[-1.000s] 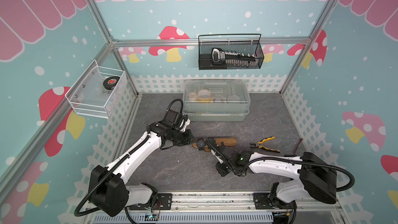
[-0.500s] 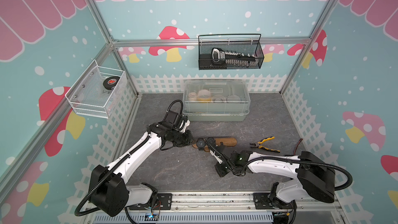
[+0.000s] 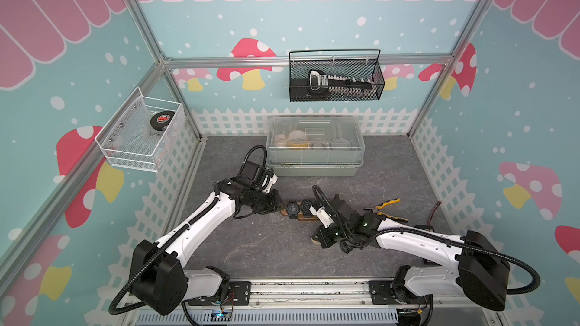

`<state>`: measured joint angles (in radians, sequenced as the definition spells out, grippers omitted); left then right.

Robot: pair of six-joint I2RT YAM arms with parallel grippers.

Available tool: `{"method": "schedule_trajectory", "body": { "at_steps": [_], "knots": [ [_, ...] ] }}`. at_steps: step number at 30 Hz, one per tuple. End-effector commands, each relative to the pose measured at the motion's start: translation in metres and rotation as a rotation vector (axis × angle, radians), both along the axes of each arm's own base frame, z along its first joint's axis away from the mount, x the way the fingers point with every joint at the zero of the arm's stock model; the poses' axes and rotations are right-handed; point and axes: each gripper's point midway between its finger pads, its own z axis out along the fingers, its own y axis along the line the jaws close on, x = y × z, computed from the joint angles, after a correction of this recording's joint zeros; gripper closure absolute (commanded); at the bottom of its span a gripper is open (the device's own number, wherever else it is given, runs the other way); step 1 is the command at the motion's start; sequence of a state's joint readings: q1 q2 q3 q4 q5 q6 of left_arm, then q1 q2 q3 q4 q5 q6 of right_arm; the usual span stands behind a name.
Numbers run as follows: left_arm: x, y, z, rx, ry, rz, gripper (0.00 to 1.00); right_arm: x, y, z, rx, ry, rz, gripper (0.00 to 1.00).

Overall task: Place watch on stand
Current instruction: Pick up the watch at the center of the board.

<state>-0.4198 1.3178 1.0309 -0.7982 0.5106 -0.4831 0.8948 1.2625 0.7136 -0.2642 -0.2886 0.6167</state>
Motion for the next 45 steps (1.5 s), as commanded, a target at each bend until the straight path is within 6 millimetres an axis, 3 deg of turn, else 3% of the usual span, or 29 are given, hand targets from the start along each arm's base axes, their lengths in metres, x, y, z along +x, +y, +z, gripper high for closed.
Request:
{"method": "schedule_trajectory", "body": {
  "at_steps": [1, 8, 22, 29, 45],
  "knots": [
    [-0.002, 0.001, -0.001, -0.011, 0.003, 0.006, 0.7, 0.001, 0.003, 0.028, 0.139, 0.025, 0.003, 0.95],
    [0.004, 0.008, -0.007, -0.006, 0.012, 0.036, 0.7, 0.017, -0.013, 0.069, 0.28, 0.018, -0.039, 0.95],
    [0.011, 0.008, -0.016, -0.014, 0.028, 0.037, 0.7, 0.061, -0.056, 0.09, 0.363, -0.031, -0.177, 0.95],
    [0.013, 0.007, -0.022, -0.014, 0.039, 0.036, 0.7, 0.081, -0.083, 0.085, 0.397, -0.013, -0.262, 0.96],
    [0.015, 0.007, -0.033, -0.015, 0.062, 0.037, 0.7, 0.107, -0.106, 0.061, 0.468, 0.036, -0.359, 0.96]
  ]
}}
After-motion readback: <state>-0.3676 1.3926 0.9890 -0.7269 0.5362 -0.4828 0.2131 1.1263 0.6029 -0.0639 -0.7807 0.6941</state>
